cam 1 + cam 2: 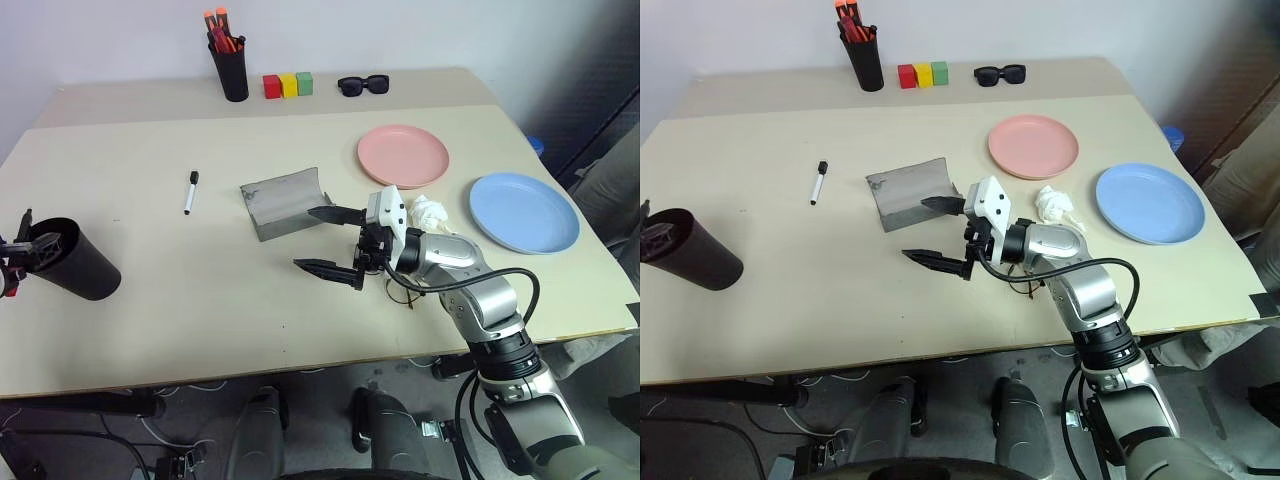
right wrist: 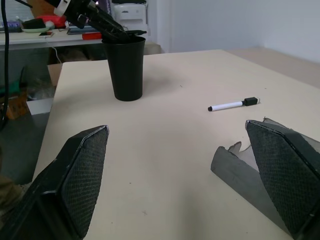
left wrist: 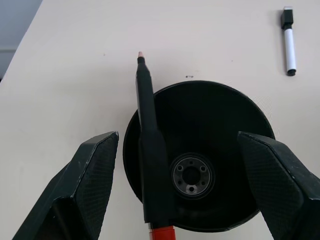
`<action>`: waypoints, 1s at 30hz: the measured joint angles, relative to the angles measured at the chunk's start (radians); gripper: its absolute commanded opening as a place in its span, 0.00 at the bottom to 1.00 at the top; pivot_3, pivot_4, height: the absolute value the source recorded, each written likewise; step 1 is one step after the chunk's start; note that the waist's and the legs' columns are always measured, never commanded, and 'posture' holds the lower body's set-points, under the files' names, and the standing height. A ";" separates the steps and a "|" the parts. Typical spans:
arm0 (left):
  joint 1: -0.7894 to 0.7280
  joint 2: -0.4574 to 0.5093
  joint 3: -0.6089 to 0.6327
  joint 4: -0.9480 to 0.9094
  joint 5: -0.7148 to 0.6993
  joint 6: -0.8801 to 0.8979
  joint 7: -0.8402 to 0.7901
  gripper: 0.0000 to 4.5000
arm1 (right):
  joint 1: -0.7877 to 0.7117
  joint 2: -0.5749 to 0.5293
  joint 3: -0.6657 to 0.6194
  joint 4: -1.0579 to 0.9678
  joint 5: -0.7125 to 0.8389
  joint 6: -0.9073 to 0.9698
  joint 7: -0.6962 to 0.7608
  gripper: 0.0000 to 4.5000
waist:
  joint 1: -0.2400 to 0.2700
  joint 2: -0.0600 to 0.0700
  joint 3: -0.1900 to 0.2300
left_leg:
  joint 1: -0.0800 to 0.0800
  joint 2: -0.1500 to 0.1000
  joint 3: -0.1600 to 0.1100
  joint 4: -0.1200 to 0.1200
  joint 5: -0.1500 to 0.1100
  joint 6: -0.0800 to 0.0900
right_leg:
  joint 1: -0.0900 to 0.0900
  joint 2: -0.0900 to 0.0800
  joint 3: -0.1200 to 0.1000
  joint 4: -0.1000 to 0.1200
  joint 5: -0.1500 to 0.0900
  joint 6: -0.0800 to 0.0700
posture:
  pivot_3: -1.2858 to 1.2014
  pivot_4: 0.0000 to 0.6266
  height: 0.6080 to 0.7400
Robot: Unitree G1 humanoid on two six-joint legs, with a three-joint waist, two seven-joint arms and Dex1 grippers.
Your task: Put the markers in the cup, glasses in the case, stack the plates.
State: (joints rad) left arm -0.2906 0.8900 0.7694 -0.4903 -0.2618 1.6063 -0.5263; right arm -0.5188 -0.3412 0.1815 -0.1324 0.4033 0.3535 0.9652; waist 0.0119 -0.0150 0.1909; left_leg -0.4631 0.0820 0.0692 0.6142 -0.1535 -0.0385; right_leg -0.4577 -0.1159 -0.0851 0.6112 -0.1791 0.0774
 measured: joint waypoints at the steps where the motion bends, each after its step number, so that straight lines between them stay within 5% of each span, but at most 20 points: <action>1: -0.002 -0.003 -0.001 0.000 -0.008 0.000 0.005 0.87 | 0.000 0.000 0.000 0.000 0.000 0.000 0.000 1.00 | 0.000 0.000 0.000 | 0.000 0.000 0.000 0.000 0.000 0.000 | 0.000 0.000 0.000 0.000 0.000 0.000 | 0.52 0.24 1.00; 9: -0.013 -0.010 -0.002 0.016 -0.075 0.000 0.061 0.87 | 0.000 0.000 0.000 0.000 -0.007 -0.013 -0.004 1.00 | -0.001 0.000 0.000 | 0.000 0.000 0.000 0.000 0.000 0.000 | 0.000 0.000 0.000 0.000 0.000 0.000 | 0.52 0.24 1.00; 12: -0.013 -0.010 -0.002 0.016 -0.098 0.000 0.086 0.69 | 0.000 0.000 0.000 0.000 -0.008 -0.015 -0.004 1.00 | -0.001 0.000 0.000 | 0.000 0.000 0.000 0.000 0.000 0.000 | 0.000 0.000 0.000 0.000 0.000 0.000 | 0.52 0.24 1.00; 20: -0.021 -0.010 -0.002 0.017 -0.162 0.000 0.163 0.69 | 0.000 0.000 0.000 0.002 -0.010 -0.021 -0.004 1.00 | -0.001 0.000 0.000 | 0.000 0.000 0.000 0.000 0.000 0.000 | 0.000 0.000 0.000 0.000 0.000 0.000 | 0.52 0.24 1.00; 23: -0.029 -0.010 -0.002 0.017 -0.177 0.000 0.190 0.49 | 0.000 0.000 0.000 0.002 -0.010 -0.023 -0.004 1.00 | -0.001 0.000 0.000 | 0.000 0.000 0.000 0.000 0.000 0.000 | 0.000 0.000 0.000 0.000 0.000 0.000 | 0.52 0.24 1.00; 27: -0.031 -0.010 -0.002 0.017 -0.210 0.000 0.224 0.04 | 0.000 0.000 0.000 0.002 -0.011 -0.027 -0.003 1.00 | -0.001 0.000 0.000 | 0.000 0.000 0.000 0.000 0.000 0.000 | 0.000 0.000 0.000 0.000 0.000 0.000 | 0.52 0.24 1.00; 30: -0.033 -0.009 -0.002 0.017 -0.231 0.000 0.249 0.04 | 0.000 0.000 0.000 0.003 -0.011 -0.027 -0.003 1.00 | -0.001 0.000 0.000 | 0.000 0.000 0.000 0.000 0.000 0.000 | 0.000 0.000 0.000 0.000 0.000 0.000 | 0.52 0.24 1.00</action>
State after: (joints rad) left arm -0.3234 0.8806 0.7675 -0.4731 -0.4932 1.6063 -0.2773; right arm -0.5188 -0.3413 0.1816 -0.1298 0.3924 0.3264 0.9617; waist 0.0113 -0.0152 0.1909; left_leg -0.4630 0.0820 0.0691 0.6142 -0.1535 -0.0387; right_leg -0.4578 -0.1158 -0.0851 0.6115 -0.1790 0.0772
